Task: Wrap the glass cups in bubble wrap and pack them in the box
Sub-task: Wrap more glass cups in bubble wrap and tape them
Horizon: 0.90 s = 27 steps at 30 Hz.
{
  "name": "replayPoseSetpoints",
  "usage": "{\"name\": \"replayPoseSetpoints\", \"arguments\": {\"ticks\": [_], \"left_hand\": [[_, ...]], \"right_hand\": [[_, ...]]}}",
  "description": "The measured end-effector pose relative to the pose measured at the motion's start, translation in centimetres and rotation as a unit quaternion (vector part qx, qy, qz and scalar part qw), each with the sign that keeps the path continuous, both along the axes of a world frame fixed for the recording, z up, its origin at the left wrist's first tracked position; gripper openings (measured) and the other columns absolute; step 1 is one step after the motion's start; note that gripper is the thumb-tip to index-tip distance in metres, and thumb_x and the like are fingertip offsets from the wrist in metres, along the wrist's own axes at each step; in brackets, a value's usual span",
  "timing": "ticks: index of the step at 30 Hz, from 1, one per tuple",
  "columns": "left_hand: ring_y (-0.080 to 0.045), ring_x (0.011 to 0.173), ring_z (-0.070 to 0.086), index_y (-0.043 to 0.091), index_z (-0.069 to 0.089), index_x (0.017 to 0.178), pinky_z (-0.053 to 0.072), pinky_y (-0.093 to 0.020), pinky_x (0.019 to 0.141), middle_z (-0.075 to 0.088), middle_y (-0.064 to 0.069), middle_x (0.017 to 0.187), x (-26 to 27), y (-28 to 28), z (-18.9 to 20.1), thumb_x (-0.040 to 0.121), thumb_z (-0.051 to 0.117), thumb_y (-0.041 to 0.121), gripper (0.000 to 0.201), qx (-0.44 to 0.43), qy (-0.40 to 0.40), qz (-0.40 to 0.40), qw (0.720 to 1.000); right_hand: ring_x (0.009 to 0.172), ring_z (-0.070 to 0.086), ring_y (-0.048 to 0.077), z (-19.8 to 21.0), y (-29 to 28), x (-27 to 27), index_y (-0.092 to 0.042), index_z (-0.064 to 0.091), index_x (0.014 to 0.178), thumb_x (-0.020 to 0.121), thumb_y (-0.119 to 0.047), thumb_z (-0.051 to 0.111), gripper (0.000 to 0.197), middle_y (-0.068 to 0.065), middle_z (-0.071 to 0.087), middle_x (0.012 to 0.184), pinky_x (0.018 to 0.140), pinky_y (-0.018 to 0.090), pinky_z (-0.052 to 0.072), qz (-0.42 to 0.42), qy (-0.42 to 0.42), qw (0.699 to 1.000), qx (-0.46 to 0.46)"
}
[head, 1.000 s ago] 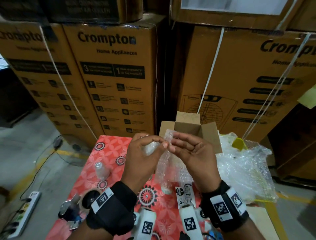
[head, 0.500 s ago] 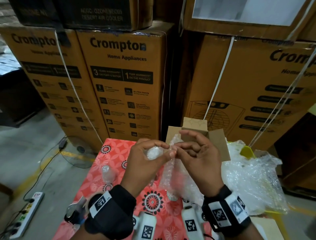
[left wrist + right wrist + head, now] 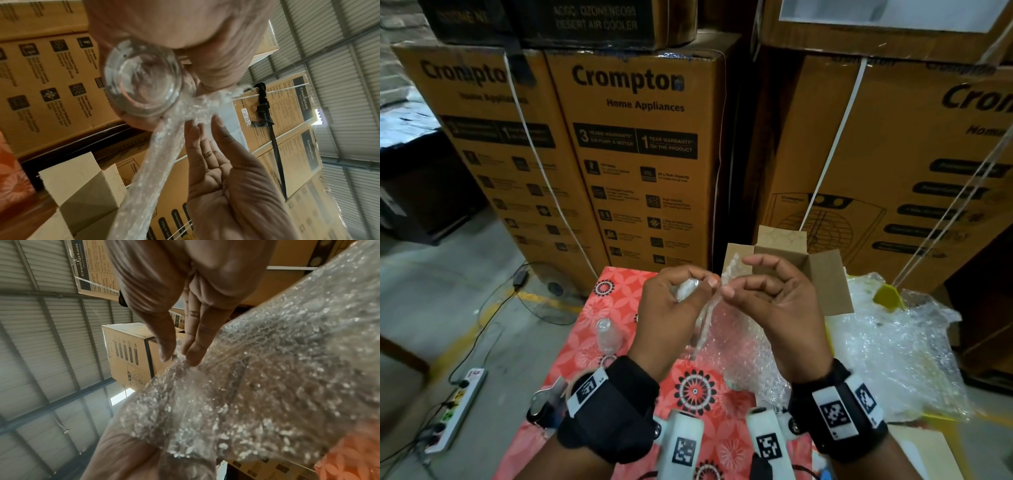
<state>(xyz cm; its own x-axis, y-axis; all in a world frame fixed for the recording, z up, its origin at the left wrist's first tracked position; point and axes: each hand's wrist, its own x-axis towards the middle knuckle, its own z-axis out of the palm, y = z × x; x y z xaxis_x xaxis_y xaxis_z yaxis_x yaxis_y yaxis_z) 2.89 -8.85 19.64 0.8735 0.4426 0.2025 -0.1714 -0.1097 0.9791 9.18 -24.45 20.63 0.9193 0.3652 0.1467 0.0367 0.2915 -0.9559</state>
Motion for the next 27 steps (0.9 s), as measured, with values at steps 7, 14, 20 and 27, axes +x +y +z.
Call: {"name": "replayPoseSetpoints", "arguments": {"ticks": [7, 14, 20, 27], "left_hand": [[-0.021, 0.109, 0.071, 0.017, 0.081, 0.096, 0.051, -0.062, 0.106, 0.078, 0.001, 0.103, -0.7, -0.3, 0.3, 0.101, 0.072, 0.02, 0.011, -0.017, 0.009, -0.019, 1.0], [-0.021, 0.112, 0.067, 0.032, 0.078, 0.09, 0.054, -0.065, 0.098, 0.072, 0.007, 0.11, -2.2, -0.3, 1.1, 0.068, 0.09, 0.057, 0.036, 0.04, -0.005, -0.028, 0.999], [-0.003, 0.12, 0.053, 0.039, 0.074, 0.092, 0.044, -0.012, 0.097, 0.052, 0.012, 0.119, -3.9, -0.8, 1.1, 0.054, 0.096, 0.067, 0.052, 0.281, -0.017, -0.004, 0.96], [-0.015, 0.113, 0.062, 0.029, 0.081, 0.093, 0.054, -0.034, 0.095, 0.055, 0.007, 0.113, -3.5, -0.9, 0.5, 0.087, 0.087, 0.034, 0.01, 0.191, -0.069, 0.019, 0.979]], "right_hand": [[0.076, 0.076, 0.024, 0.2, 0.1, 0.0, -0.005, 0.065, 0.117, 0.075, 0.004, 0.084, 0.047, 0.022, 0.078, 0.09, 0.067, 0.029, 0.06, -0.004, 0.041, 0.999, 0.029], [0.06, 0.068, 0.016, 0.2, -0.3, 0.6, -0.011, 0.062, 0.104, 0.082, 0.011, 0.076, 0.034, 0.014, 0.073, 0.08, 0.052, 0.023, 0.055, -0.009, 0.133, 0.985, 0.111], [0.05, 0.053, 0.008, 0.5, 0.3, -0.1, -0.013, 0.059, 0.095, 0.085, 0.013, 0.073, 0.031, 0.001, 0.059, 0.065, 0.047, 0.018, 0.047, -0.071, 0.081, 0.99, 0.086], [0.056, 0.063, 0.014, 1.6, 0.4, -0.7, -0.01, 0.059, 0.094, 0.088, 0.009, 0.073, 0.024, 0.012, 0.065, 0.074, 0.054, 0.023, 0.054, -0.048, 0.078, 0.991, 0.101]]}}
